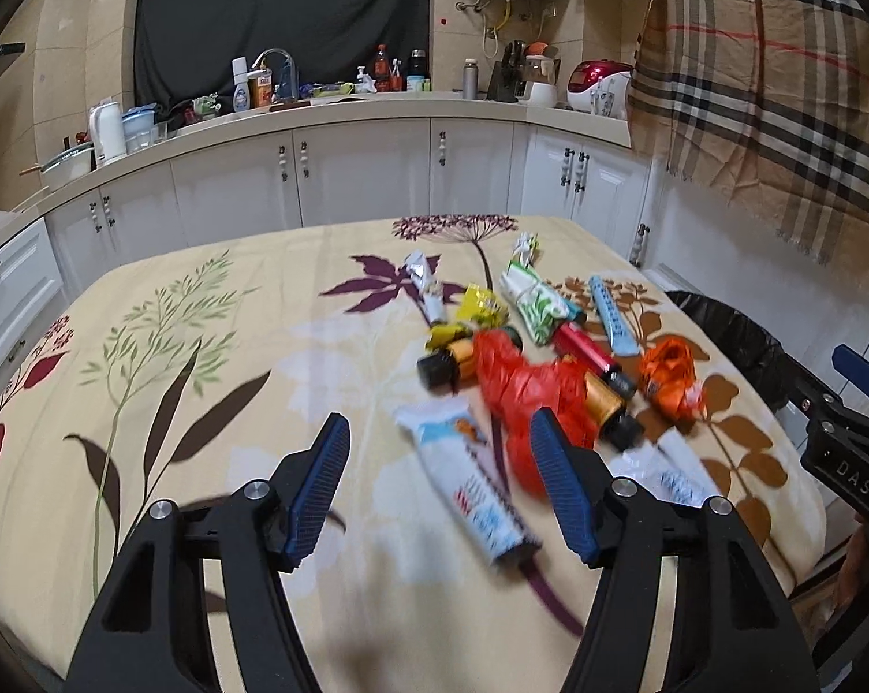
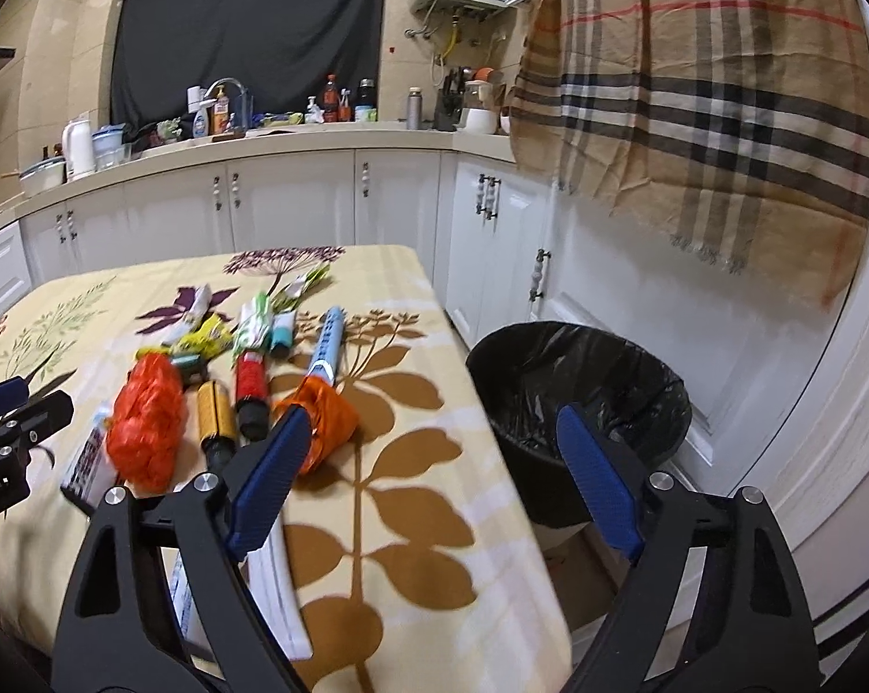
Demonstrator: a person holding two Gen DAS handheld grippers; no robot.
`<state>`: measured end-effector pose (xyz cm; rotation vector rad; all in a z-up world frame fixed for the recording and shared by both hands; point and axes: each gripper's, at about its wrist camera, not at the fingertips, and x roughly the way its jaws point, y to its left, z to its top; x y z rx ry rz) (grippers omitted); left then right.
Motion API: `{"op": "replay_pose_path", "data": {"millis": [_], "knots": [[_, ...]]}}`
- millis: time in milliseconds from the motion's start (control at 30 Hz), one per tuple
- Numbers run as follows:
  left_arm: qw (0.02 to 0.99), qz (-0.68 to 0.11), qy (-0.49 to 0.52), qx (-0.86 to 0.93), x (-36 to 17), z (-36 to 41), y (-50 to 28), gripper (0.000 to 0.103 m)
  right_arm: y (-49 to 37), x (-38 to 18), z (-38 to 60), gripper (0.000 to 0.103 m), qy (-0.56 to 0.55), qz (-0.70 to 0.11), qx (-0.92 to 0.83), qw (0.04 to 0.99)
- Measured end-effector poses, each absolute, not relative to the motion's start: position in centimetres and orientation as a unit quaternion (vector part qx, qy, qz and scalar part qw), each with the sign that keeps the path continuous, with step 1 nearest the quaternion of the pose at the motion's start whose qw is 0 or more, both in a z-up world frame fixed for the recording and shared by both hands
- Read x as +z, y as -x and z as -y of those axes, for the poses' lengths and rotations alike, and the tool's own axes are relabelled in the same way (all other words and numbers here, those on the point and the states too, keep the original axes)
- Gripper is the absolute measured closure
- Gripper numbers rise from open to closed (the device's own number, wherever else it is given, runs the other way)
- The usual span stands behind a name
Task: Collect trash
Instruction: 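Grasp the white DK-printed tube with the left tool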
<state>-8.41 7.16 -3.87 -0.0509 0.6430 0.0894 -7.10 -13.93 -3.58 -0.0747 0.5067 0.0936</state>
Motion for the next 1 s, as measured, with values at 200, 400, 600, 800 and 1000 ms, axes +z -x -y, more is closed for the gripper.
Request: {"op": "replay_pose_path", "data": {"millis": [200,400,600,800,1000], "knots": [[0.943,-0.327,0.029,0.045,-5.0,-7.5,9.9,0.039,8.2,-4.7,13.6,0.026,0.039,-0.261,0.056,0.963],[0.941,-0.334,0.039,0.038,-5.5,-7.2,10.2,0.039,8.8,-5.3,13.8,0.026,0.033,-0.266,0.058,0.962],[0.937,-0.345,0.035,0.036,-6.4,-6.3,8.9,0.043,8.9,-5.6,13.9,0.026,0.029,-0.268,0.059,0.961],[0.926,-0.374,0.047,0.021,-7.6,-6.1,7.4,0.076,9.0,-5.7,14.0,0.026,0.027,-0.267,0.057,0.962],[0.928,-0.368,0.053,0.017,-7.6,-6.6,8.3,0.089,9.2,-5.5,13.9,0.026,0.028,-0.265,0.061,0.962]]}}
